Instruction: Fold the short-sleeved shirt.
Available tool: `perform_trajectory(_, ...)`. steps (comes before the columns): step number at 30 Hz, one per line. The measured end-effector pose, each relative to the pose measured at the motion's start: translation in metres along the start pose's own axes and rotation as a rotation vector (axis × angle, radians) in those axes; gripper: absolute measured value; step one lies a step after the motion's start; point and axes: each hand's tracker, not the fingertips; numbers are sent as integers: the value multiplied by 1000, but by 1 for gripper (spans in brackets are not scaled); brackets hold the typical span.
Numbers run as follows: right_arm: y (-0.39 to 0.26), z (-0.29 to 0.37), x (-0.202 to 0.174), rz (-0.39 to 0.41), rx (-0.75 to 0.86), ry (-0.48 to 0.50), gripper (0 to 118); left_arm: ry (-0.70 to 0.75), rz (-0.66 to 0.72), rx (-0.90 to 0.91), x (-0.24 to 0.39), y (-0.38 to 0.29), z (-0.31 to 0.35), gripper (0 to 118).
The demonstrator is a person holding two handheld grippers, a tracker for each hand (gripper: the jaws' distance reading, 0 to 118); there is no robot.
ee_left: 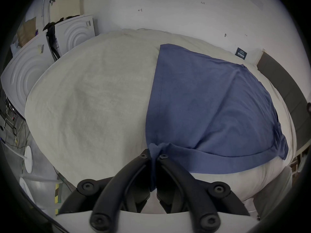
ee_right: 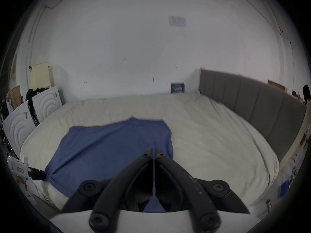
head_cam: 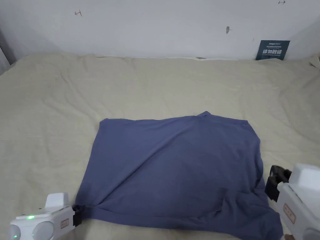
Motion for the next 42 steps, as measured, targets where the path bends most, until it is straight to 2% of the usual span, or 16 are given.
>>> perform_trajectory(1,-11,-6,6,-14,-52,-5,17,0,-1,7,0,1,3,5)
perform_trajectory(3,-36,-20,18,-25,-204,0,56,-5,8,40,-1,3,12,5)
perform_trajectory(5,-60,-33,27,-21,-324,-25,87,-9,16,62,-1,5,21,5)
perform_trajectory(6,-73,-39,30,-15,-363,-43,96,-15,20,68,-1,7,24,5)
perform_trajectory(7,-83,-44,32,-4,-396,-54,99,-16,20,70,0,8,26,5)
perform_trajectory(13,-113,-56,33,2,-444,-42,94,-17,18,80,0,11,26,5)
perform_trajectory(16,-122,-73,46,-29,-462,0,51,-17,15,79,1,11,27,5)
perform_trajectory(18,-121,-67,36,-32,-474,29,40,-18,18,77,1,12,27,5)
perform_trajectory(19,-119,-63,33,-21,-467,27,21,-18,20,78,1,13,28,5)
perform_trajectory(20,-117,-60,32,-20,-460,76,10,-18,22,81,1,14,30,5)
perform_trajectory(21,-115,-55,31,-44,-447,110,10,-19,26,83,1,16,32,5)
perform_trajectory(24,-97,-50,33,10,-382,81,9,-25,44,105,0,22,36,5)
perform_trajectory(28,-56,-40,28,-13,-280,95,9,-26,54,164,3,41,47,5)
perform_trajectory(33,4,-59,17,8,-209,98,9,-25,55,220,14,87,48,5)
perform_trajectory(38,40,-114,8,13,-206,72,9,-9,71,235,25,137,21,5)
perform_trajectory(42,53,-171,5,-2,-281,42,9,18,52,205,32,167,-21,5)
